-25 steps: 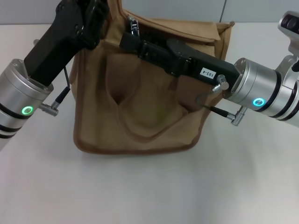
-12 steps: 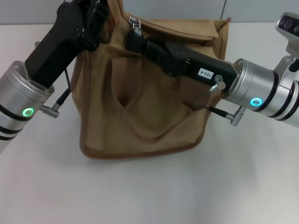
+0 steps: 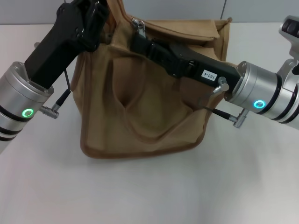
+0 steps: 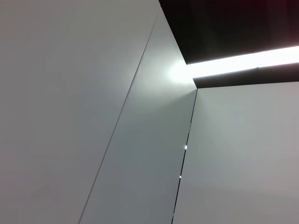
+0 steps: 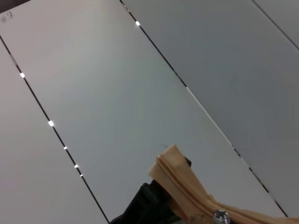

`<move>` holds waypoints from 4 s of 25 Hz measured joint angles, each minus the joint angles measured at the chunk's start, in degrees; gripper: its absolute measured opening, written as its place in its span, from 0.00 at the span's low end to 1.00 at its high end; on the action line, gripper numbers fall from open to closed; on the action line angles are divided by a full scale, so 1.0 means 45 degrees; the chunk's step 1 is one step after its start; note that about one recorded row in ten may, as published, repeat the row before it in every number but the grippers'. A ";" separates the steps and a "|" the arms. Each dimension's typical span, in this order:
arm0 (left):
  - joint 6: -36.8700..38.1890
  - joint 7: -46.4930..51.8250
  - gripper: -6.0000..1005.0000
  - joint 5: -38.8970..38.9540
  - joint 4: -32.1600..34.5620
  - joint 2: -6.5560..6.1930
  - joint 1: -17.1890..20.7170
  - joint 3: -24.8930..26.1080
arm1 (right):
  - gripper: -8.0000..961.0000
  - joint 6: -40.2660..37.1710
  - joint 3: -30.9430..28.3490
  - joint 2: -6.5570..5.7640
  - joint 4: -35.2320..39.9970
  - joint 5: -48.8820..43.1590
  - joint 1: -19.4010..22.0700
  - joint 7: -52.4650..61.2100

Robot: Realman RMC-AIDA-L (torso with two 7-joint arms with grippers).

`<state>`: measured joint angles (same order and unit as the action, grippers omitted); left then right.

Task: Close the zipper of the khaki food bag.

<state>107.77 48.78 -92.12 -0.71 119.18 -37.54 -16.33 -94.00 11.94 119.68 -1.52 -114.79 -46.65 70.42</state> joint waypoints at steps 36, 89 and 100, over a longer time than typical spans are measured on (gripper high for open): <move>-0.0289 -0.0732 0.02 0.0063 0.0303 -0.0040 0.0713 0.0837 | 0.15 -0.0508 -0.1675 -0.0071 0.2413 0.1291 0.2853 0.0216; 0.0903 -0.0938 0.82 -0.4239 0.5816 -0.0475 0.4514 -0.4496 | 0.67 -0.1871 0.7436 0.0026 0.2562 0.1659 0.2624 -0.6390; 0.0720 -0.0888 0.82 -0.4253 0.5717 -0.0339 0.4545 -0.4528 | 0.67 -0.0772 0.7461 0.0033 0.2182 0.1658 0.2688 -0.6774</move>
<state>111.01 44.79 -111.26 25.02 117.65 -17.08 -36.71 -97.47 45.51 119.83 8.30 -107.33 -34.55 39.94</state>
